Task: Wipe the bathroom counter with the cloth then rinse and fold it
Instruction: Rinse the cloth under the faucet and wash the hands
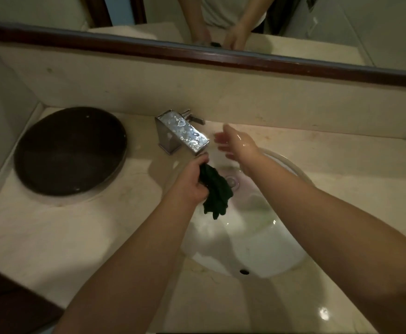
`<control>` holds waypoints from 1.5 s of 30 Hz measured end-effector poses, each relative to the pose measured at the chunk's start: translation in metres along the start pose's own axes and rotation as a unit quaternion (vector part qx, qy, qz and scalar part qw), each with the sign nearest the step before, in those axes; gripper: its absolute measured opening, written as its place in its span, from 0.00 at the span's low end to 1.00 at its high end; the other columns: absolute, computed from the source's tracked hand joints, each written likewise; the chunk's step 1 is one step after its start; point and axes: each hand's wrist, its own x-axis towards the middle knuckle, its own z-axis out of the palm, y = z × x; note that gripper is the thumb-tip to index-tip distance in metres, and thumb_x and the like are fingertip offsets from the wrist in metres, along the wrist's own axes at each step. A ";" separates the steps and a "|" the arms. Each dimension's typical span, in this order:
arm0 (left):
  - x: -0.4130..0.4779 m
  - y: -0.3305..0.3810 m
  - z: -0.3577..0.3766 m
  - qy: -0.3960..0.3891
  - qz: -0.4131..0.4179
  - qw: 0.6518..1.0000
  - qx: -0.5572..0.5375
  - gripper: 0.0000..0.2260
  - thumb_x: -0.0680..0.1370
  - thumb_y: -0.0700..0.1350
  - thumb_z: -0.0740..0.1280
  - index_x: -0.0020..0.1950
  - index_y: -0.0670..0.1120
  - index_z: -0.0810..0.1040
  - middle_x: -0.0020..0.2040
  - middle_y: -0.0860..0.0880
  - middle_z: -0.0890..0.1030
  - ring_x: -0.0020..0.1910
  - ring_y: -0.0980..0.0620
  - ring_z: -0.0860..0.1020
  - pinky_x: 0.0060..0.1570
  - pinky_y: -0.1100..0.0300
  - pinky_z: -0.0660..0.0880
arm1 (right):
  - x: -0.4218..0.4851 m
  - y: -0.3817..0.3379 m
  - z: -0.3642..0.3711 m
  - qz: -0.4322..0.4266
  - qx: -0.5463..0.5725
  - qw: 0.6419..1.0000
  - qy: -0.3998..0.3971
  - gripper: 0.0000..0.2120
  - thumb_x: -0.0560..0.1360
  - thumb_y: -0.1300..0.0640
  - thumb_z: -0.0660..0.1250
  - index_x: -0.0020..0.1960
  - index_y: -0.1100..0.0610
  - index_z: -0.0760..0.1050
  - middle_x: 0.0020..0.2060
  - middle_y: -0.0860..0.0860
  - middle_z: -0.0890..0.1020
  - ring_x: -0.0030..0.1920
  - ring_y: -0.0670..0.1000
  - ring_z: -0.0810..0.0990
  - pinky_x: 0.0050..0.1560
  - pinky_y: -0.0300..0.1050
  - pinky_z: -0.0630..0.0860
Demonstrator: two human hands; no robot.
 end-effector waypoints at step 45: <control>-0.122 -0.027 0.109 0.017 0.321 0.935 0.146 0.07 0.78 0.40 0.68 0.55 0.44 0.75 0.46 0.44 0.79 0.44 0.48 0.80 0.41 0.53 0.81 | -0.109 -0.021 -0.127 -0.068 -0.245 0.948 -0.191 0.16 0.72 0.53 0.72 0.55 0.62 0.75 0.40 0.57 0.80 0.38 0.55 0.80 0.42 0.49 0.80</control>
